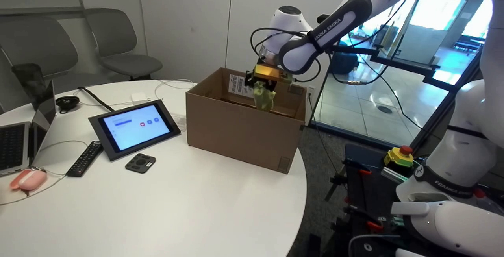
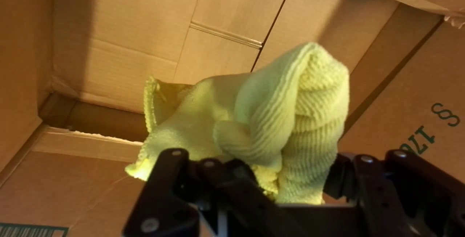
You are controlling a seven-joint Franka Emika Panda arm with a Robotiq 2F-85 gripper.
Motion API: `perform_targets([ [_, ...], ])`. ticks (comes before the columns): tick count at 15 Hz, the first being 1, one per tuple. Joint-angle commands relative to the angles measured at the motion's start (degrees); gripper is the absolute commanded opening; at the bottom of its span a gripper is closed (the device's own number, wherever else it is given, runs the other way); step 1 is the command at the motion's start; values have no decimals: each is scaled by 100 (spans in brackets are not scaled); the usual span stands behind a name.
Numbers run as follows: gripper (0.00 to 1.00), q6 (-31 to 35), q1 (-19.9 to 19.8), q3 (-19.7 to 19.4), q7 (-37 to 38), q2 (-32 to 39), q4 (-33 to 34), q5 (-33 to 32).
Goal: Put the marker in the towel, fold it then put it in the box
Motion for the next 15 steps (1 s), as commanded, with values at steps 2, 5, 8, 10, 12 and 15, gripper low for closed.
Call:
perform_targets([
  [2, 30, 489, 22, -106, -26, 207, 55, 409],
  [5, 41, 586, 57, -185, -22, 257, 22, 573],
  [8, 65, 640, 80, -247, -27, 255, -10, 663],
  [10, 81, 661, 104, -304, -8, 216, -48, 680],
  [12, 95, 686, 184, -409, 69, 143, -116, 618],
  [15, 100, 564, 484, -633, 127, -276, -333, 358],
])
